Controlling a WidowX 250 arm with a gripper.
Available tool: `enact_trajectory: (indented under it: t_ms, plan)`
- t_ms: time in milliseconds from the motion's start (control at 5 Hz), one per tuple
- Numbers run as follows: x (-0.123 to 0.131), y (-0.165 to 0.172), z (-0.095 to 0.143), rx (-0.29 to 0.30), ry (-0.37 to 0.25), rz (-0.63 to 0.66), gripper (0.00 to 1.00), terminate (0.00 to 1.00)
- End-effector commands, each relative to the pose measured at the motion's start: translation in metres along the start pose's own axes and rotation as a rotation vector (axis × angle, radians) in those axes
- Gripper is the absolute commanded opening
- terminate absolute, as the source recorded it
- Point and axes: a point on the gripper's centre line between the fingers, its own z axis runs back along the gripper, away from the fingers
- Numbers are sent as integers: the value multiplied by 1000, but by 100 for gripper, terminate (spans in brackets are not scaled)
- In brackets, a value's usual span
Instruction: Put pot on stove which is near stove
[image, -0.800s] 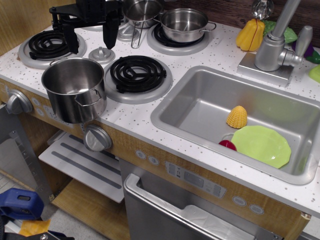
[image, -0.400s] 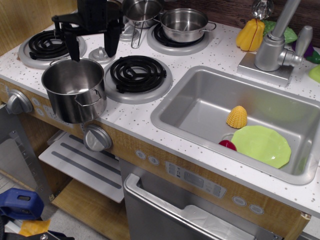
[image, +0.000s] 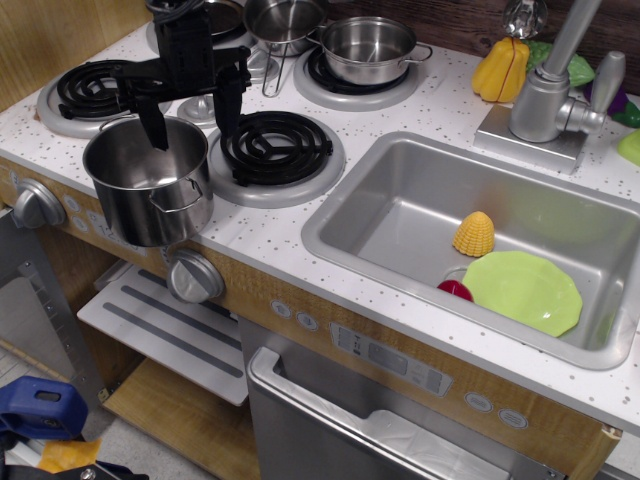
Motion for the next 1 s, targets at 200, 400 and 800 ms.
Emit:
enact_trajectory:
  t_ms: [200, 400, 800]
  plan:
    - [-11, -4, -11, 66, -10, 20, 0, 0]
    - [-12, -2, -10, 72, 1, 19, 0, 0]
    - [-13, 18, 47, 8, 56, 38, 0, 0]
